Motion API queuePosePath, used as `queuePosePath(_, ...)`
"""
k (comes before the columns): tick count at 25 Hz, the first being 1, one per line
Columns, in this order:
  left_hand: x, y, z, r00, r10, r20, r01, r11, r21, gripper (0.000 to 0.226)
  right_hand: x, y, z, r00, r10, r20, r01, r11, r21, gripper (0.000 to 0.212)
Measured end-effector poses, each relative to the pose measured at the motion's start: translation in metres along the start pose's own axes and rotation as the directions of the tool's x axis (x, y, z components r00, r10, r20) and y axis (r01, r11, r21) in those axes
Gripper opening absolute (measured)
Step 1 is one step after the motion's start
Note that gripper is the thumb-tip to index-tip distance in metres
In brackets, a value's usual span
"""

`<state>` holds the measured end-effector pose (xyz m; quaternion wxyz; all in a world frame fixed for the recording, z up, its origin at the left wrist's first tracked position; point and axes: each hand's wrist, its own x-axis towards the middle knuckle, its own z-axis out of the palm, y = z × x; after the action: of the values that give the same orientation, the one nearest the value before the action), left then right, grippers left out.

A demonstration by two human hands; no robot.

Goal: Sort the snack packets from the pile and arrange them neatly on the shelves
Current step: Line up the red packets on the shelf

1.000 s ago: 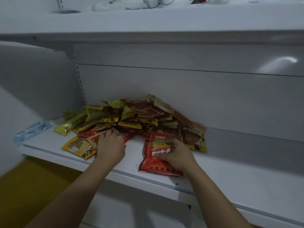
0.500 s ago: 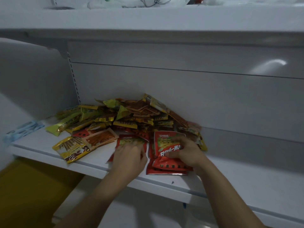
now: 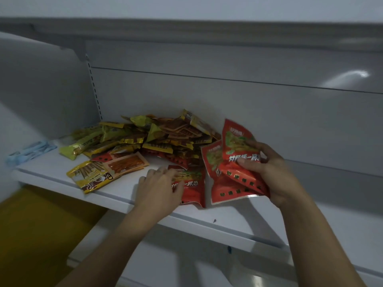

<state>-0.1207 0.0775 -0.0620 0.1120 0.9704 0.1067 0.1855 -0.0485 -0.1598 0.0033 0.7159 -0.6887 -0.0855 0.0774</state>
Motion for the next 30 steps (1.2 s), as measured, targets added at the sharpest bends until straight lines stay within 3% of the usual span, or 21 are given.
queuePosePath(1,0.000,-0.001,0.001,0.998,-0.001,0.061,-0.001,0.999,0.036,0.036,0.000,0.000,0.004,1.000,-0.001,0.006,0.001,0.998,0.069,0.068)
queuePosePath(3,-0.003,0.005,0.004,0.984,0.081,0.160,-0.069,0.995,-0.078,0.032,0.002,0.008,0.018,0.999,0.031,0.017,-0.033,0.995,0.092,0.070)
queuePosePath(6,-0.009,0.020,0.007,0.966,0.162,0.202,-0.092,0.944,-0.317,0.026,0.000,0.030,0.031,0.995,0.103,-0.009,-0.103,0.993,-0.054,0.066)
queuePosePath(9,-0.001,0.013,0.002,0.985,0.085,0.148,-0.015,0.909,-0.416,0.028,-0.001,0.049,0.025,0.993,0.070,-0.100,-0.090,0.971,-0.220,0.066)
queuePosePath(15,0.044,-0.013,0.012,0.988,0.140,0.070,-0.135,0.988,-0.071,0.039,-0.003,0.061,0.034,0.984,-0.034,-0.173,-0.062,0.852,-0.520,0.067)
queuePosePath(19,0.072,-0.023,0.029,0.998,0.048,0.043,-0.051,0.997,0.053,0.042,-0.005,0.065,0.036,0.982,-0.022,-0.189,-0.079,0.855,-0.512,0.068)
queuePosePath(24,0.084,-0.027,0.039,0.997,0.080,0.007,-0.080,0.987,0.141,0.029,-0.002,0.067,0.039,0.974,-0.021,-0.224,-0.097,0.858,-0.505,0.071)
queuePosePath(30,0.064,-0.019,0.027,0.987,0.163,-0.007,-0.161,0.978,0.131,0.021,0.000,0.069,0.039,0.968,-0.021,-0.249,-0.095,0.890,-0.445,0.068)
